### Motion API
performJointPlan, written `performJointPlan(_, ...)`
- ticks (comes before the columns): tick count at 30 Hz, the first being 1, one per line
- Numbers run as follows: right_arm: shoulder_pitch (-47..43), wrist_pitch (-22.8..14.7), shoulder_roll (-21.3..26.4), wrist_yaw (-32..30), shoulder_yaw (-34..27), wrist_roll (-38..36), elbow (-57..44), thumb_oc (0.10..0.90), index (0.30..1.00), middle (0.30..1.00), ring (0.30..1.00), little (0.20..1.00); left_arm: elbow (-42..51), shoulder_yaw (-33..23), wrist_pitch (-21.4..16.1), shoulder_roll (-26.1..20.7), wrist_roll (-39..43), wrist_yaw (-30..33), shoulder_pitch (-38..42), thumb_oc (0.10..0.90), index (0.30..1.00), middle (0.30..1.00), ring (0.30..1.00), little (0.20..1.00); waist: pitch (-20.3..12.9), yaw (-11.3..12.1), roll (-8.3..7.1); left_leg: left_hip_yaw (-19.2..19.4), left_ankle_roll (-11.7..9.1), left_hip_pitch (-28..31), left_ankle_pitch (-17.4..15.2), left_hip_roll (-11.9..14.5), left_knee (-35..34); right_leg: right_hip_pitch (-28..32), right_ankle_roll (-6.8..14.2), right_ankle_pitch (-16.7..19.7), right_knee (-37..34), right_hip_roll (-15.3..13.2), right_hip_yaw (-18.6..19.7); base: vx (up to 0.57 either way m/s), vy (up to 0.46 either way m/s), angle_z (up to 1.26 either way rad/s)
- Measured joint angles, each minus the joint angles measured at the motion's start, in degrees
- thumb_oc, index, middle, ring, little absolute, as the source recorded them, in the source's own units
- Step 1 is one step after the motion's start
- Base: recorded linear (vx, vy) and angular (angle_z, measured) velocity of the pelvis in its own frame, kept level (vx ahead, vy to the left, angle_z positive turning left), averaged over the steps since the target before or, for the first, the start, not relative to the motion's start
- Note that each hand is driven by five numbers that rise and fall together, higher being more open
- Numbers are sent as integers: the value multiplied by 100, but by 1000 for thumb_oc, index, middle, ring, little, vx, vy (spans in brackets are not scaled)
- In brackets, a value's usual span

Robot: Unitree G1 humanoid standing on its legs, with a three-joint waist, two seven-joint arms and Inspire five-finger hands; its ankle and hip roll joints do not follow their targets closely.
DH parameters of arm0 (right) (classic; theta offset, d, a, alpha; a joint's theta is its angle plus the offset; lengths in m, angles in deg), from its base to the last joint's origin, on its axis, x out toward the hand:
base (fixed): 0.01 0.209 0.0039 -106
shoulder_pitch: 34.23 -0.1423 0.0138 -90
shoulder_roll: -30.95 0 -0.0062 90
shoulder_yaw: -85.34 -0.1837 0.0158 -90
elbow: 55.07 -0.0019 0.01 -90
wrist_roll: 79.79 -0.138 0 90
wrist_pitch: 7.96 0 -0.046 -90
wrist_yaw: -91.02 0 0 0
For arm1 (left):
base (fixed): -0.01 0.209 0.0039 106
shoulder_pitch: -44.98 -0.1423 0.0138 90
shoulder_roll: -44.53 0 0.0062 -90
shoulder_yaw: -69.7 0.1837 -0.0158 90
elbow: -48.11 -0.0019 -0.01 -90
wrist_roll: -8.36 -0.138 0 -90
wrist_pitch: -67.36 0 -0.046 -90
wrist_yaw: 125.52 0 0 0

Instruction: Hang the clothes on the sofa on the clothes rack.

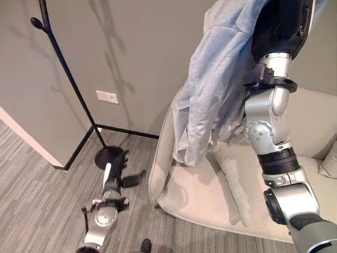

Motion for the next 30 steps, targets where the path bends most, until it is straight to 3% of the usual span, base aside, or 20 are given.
performJointPlan(7, -14, 164, -130, -17, 557, 89, -8, 400, 300, 300, 300, 300, 37, 195, -42, 257, -221, 383, 254, 800, 900, 900, 900, 900, -2, -168, 3, 183, -4, 101, 1, 76, 0, -37, 28, -21, -3, 61, 142, -43, -15, -15)
performJointPlan(15, -260, 173, -498, -47, 737, 89, -467, 400, 300, 300, 300, 300, -721, 1448, -23, 665, -298, 410, 630, 800, 900, 900, 900, 900, -6, -482, 10, 339, -22, 173, 14, 98, -1, -79, 87, -33, -3, 68, 304, -49, -27, -12)
performJointPlan(19, -423, 168, -848, -245, 951, 6, -735, 400, 300, 300, 300, 300, -2438, 1810, 142, 1291, -1050, 747, 1571, 800, 900, 900, 900, 900, -50, -810, 14, 498, -31, 248, 4, 109, -4, -120, 140, -4, -1, 67, 465, -16, -28, -17)
performJointPlan(23, -241, 149, -966, -279, 1394, -41, -1654, 400, 300, 300, 300, 300, -4233, 1565, 423, 1718, -1411, 1493, 2422, 800, 900, 900, 900, 900, -102, -1236, -38, 649, -45, 270, -7, 118, -5, -226, 176, 17, 0, 71, 642, 16, -37, -20)
performJointPlan(27, 184, -65, -898, -259, 1899, -196, -2344, 400, 300, 300, 300, 300, -4777, 1027, 639, 1840, -1384, 2261, 2835, 800, 900, 900, 900, 900, -203, -1608, -37, 908, -76, 317, -49, 168, -5, -406, 204, 45, 27, 131, 951, 13, -40, -41)
performJointPlan(28, 212, -126, -918, -270, 2100, -290, -2476, 400, 300, 300, 300, 300, -4970, 781, 767, 1802, -1337, 2538, 2974, 800, 900, 900, 900, 900, -236, -1563, -27, 1089, -88, 356, -67, 199, -6, -497, 189, 93, 22, 167, 1137, 26, -27, -61)
performJointPlan(30, 235, -197, -875, -255, 2188, -291, -2560, 400, 300, 300, 300, 300, -4996, 571, 822, 1759, -1321, 2771, 3008, 800, 900, 900, 900, 900, -288, -1694, 19, 1211, -106, 375, -80, 223, -7, -583, 185, 113, 13, 203, 1272, 20, -28, -49)
